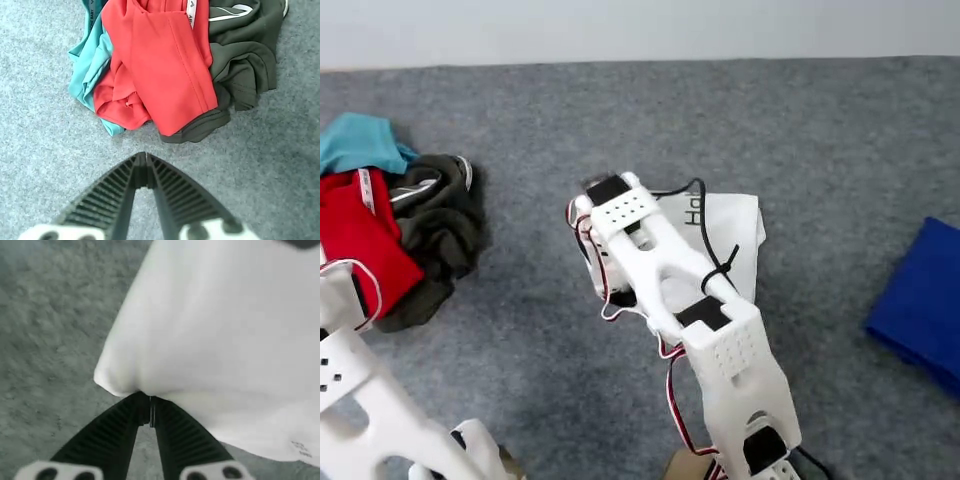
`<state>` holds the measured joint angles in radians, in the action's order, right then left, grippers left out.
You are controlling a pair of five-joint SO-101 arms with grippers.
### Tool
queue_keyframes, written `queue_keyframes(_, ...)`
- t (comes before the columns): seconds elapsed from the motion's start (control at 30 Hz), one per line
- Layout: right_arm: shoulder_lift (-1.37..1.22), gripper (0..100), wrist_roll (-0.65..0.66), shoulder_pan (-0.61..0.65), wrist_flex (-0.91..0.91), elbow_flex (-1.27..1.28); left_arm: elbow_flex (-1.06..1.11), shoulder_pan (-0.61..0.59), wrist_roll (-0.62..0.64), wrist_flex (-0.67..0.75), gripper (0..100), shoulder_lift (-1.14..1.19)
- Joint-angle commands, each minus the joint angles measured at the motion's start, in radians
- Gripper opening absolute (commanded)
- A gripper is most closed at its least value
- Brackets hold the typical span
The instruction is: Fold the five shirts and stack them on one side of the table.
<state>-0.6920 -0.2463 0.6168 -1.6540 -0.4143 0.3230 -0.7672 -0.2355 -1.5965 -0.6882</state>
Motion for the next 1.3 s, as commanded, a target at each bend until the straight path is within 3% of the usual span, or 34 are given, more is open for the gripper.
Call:
queue_keyframes(0.0,0.133,1.0,0.012,0.001,-0.056,-0.046,-0.004,0.0,-0.006,0.009,1,-0.021)
queue_keyframes(0.33,0.432,1.0,0.058,-0.028,-0.051,-0.046,-0.004,0.002,-0.006,0.009,1,-0.021)
queue_keyframes(0.57,0.479,1.0,0.069,-0.197,-0.102,-0.046,-0.008,0.002,-0.006,-0.005,1,-0.023)
queue_keyframes(0.9,0.731,0.9,0.245,-0.366,-0.134,0.163,-0.056,0.068,0.0,-0.157,1,-0.023)
queue_keyframes(1.17,0.651,2.9,0.207,-0.375,0.174,0.354,-0.053,0.072,-0.005,-0.153,1,-0.018)
queue_keyframes(1.27,0.575,14.7,0.115,-0.38,0.217,0.341,-0.054,0.072,-0.005,-0.135,1,-0.02)
